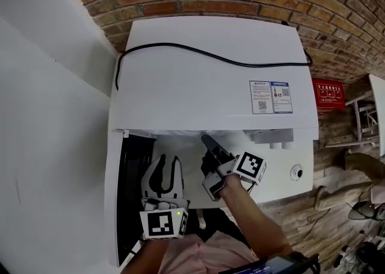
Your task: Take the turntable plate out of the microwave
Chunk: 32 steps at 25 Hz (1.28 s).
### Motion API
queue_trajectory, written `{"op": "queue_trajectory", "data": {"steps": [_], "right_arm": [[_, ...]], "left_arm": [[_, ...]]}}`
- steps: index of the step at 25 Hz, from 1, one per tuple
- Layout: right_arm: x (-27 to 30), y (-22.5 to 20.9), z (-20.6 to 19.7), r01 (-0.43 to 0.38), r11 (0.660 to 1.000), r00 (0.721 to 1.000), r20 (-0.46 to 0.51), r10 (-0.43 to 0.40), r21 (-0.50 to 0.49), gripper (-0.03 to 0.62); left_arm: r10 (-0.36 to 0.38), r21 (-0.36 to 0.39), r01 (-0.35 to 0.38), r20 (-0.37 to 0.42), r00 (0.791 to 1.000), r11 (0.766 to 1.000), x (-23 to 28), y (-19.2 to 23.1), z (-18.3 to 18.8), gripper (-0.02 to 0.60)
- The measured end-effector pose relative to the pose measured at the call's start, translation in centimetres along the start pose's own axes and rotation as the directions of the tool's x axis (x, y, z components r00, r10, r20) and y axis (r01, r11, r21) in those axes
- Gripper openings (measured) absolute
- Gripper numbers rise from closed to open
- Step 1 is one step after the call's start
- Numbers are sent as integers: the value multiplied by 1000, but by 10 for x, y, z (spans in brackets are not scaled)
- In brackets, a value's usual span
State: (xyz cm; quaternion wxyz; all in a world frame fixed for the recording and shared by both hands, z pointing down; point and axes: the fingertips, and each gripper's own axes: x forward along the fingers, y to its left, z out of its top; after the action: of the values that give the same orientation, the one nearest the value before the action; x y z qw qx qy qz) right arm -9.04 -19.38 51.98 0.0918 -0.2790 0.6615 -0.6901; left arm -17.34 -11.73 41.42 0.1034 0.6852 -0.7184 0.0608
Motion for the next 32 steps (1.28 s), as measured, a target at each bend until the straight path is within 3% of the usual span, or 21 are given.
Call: {"op": "queue_trajectory", "data": {"steps": [3,6,21,22,25,32], "right_arm": [[-3,2,-5,-35,999,999,-3,35,22,31],[-15,-8,-17,-21,999,1000,-3,22,35,29],[-44,-23,-45,-23,999,1000,-19,23,-23,40],[-43,-23,-45,-32,999,999,-22,32,-31,48],[-39,-23,-42,-66,997,998,-21,65,-28,172],[-30,-27,-15,-60,998,997,41,61,-15,230]], "left_arm": [[1,2,-1,3,1000,1000,-2,-1,0,109],[5,0,-5,4,1000,1000,-3,0,0,109],[-11,3,11,6,1000,1000,-14,-10,-5,109],[-12,3,12,7,1000,1000,-14,-11,-5,109],[-15,4,15,12,1000,1000,-14,-11,-4,109],[-12,2,12,3,1000,1000,-15,-8,-5,109]]}}
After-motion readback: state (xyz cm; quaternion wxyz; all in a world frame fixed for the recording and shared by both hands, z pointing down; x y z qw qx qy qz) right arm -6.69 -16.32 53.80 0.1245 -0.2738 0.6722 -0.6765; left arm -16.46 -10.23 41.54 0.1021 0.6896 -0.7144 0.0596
